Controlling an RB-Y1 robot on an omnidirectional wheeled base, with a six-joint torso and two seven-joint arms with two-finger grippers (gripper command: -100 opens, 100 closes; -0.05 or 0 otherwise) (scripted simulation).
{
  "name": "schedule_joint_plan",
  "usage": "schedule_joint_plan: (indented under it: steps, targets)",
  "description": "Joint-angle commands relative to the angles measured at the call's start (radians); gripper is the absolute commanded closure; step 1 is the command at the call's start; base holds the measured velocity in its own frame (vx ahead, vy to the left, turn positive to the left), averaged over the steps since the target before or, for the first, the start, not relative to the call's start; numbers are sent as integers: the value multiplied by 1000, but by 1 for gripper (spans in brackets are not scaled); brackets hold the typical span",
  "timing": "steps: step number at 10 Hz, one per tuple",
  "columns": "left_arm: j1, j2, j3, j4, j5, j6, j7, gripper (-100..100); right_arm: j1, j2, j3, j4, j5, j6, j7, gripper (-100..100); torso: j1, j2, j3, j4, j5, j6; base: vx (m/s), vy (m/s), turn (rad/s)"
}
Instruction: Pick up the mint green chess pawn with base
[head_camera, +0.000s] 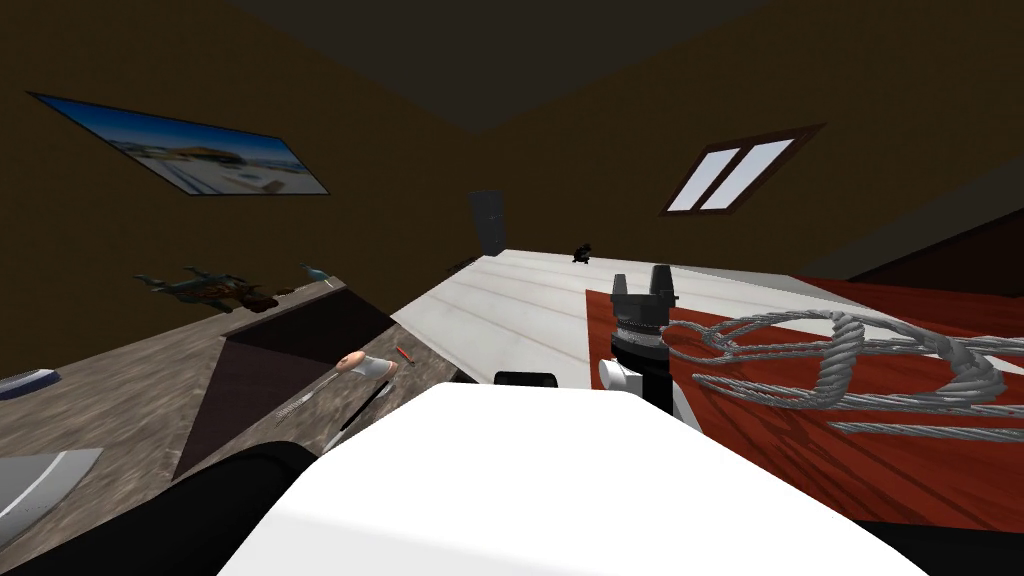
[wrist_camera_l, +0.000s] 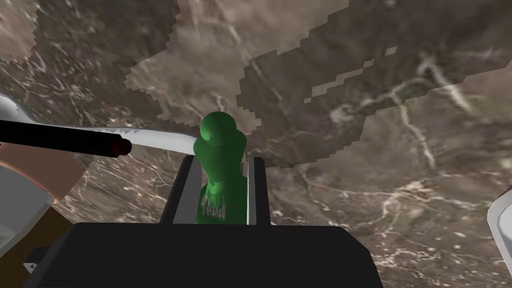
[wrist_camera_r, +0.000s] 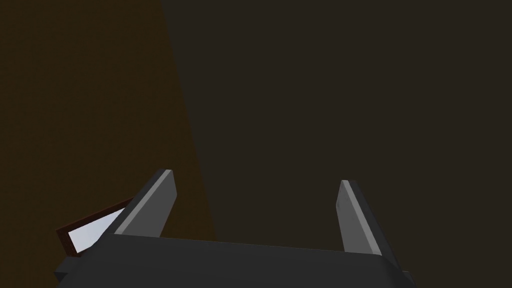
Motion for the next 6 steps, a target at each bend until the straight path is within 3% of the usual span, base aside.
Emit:
schedule_joint_plan:
  steps: [1,2,3,4,5,6]
  targets:
    - [0,0,0,0,0,0,0,100,0,0,0,0,0,0,0,0,0,0,0,0,0,0,0,0,0]
    - [0,0,0,0,0,0,0,100,0,0,0,0,0,0,0,0,0,0,0,0,0,0,0,0,0]
    - [0,0,0,0,0,0,0,0,0,0,0,0,0,0,0,0,0,1,0,0,0,0,0,0,0]
    - [24,21,29,-25,-5,-13,26,100,0,0,0,0,0,0,0,0,0,1,0,0,0,0,-43,-19,102]
    - [18,12,17,-22,-2,-4,15,100,0,0,0,0,0,0,0,0,-2,3,2,0,-1,-1,-27,-11,30]
    - [21,14,20,-25,-2,-4,20,0,0,0,0,0,0,0,0,0,-1,3,2,1,0,0,0,0,0]
